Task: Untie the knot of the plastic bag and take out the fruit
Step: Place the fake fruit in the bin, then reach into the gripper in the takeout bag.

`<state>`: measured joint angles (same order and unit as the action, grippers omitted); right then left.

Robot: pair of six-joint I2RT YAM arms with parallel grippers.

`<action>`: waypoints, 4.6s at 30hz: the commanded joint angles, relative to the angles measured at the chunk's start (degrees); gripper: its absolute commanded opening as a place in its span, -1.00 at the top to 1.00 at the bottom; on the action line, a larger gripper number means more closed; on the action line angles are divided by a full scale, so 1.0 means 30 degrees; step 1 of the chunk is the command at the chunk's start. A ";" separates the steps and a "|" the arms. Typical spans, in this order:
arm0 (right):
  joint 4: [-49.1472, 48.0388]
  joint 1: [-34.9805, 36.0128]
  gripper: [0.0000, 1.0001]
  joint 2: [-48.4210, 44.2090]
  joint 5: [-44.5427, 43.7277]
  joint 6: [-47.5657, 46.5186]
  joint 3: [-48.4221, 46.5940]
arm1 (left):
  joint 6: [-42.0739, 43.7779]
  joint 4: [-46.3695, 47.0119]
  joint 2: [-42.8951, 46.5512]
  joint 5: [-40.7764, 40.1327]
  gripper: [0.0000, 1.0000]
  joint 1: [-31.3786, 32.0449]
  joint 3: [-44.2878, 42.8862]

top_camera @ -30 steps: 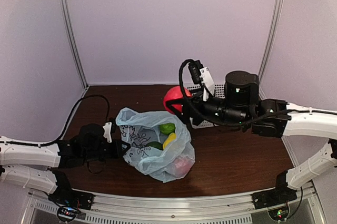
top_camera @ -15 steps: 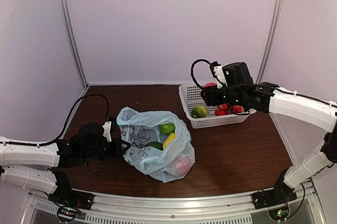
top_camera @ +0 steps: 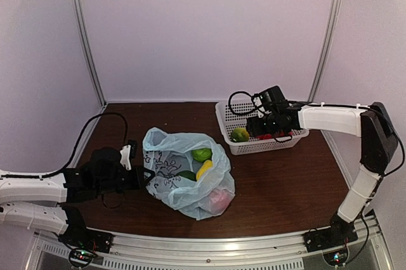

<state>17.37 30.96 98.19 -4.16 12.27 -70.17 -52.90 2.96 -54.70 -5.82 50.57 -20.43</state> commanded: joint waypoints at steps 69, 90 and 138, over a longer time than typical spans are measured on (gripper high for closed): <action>0.5275 1.2657 -0.20 0.4376 -0.1429 0.1194 -0.8584 | 0.0094 0.1796 -0.0058 0.0604 1.00 -0.0141 0.1287; 0.6212 1.0309 -0.57 1.1259 -0.1427 0.1736 -1.2658 | -0.0217 0.1769 -0.0049 0.0568 1.00 -0.0127 0.1696; 0.1396 1.0658 0.04 0.6493 0.1021 0.3463 -0.8056 | -0.0092 0.2214 -0.0472 0.0507 1.00 -0.0134 0.1532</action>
<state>26.46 62.70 124.86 -1.96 22.79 -96.20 -53.28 7.27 -55.72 -4.25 50.57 -16.12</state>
